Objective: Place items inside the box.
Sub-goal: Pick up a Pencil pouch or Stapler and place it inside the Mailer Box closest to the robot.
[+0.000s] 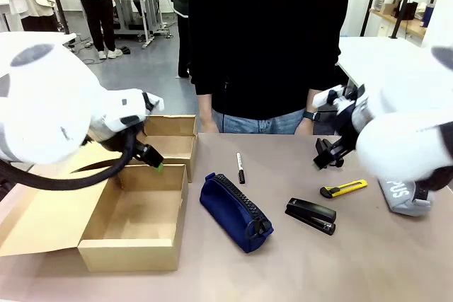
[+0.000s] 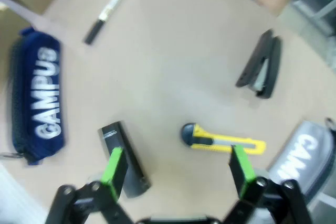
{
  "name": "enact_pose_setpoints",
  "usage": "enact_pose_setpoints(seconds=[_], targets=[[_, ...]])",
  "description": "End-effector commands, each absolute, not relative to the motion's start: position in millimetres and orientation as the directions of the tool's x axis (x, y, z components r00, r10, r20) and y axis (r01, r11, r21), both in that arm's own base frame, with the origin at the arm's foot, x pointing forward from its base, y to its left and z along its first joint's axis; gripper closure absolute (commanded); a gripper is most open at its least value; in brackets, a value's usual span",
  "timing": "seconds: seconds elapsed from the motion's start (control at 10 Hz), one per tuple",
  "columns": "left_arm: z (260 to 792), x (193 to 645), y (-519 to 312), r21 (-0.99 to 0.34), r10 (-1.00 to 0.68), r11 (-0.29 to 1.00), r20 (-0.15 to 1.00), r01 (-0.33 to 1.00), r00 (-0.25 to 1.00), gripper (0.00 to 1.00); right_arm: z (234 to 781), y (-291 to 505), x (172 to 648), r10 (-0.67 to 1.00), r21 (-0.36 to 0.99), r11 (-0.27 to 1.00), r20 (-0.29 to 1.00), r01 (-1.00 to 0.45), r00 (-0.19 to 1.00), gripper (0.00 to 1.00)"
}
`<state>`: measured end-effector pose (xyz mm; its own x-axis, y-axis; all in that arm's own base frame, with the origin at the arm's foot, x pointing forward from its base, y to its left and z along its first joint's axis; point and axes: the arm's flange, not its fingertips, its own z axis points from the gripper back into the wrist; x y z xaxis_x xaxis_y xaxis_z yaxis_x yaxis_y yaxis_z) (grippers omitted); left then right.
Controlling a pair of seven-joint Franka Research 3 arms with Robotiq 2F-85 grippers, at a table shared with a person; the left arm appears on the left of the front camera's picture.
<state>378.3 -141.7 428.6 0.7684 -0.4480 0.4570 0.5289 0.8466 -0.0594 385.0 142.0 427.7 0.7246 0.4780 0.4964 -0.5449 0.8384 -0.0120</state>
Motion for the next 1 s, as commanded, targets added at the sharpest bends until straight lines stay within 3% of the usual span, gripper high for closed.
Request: enact_pose_setpoints(seconds=[0.0,0.1,0.2,0.3,0.5,0.6,0.7,0.9], targets=[[500,353,-71,-0.174,-0.375,0.848,0.471,0.501,0.798,0.0,508,75,342,0.402,0.197,0.791,0.547,-0.58,0.734,0.0],[515,340,-35,-0.311,-0.395,0.752,0.493,0.58,0.776,0.0,524,43,316,0.408,0.229,0.737,0.599,-0.636,0.688,0.0],[522,327,15,-0.435,-0.332,0.688,0.523,0.581,0.785,0.0,536,-8,289,0.316,0.346,0.671,0.666,-0.656,0.675,0.0],[518,319,66,-0.54,-0.207,0.656,0.544,0.528,0.813,0.0,534,-68,278,0.123,0.476,0.674,0.681,-0.565,0.722,0.0],[477,298,181,-0.792,0.243,0.503,0.514,0.347,0.823,0.0,501,-187,268,-0.3,0.761,0.551,0.564,-0.343,0.769,0.0],[436,288,224,-0.894,0.477,0.401,0.389,0.199,0.788,0.0,473,-232,262,-0.459,0.844,0.486,0.468,-0.228,0.755,0.0],[405,279,250,-0.94,0.592,0.307,0.31,0.148,0.744,0.0,448,-256,258,-0.567,0.899,0.413,0.379,-0.145,0.732,0.0],[370,269,245,-0.964,0.648,0.244,0.243,0.106,0.722,0.0,407,-269,251,-0.678,0.94,0.333,0.289,-0.068,0.676,0.0]])
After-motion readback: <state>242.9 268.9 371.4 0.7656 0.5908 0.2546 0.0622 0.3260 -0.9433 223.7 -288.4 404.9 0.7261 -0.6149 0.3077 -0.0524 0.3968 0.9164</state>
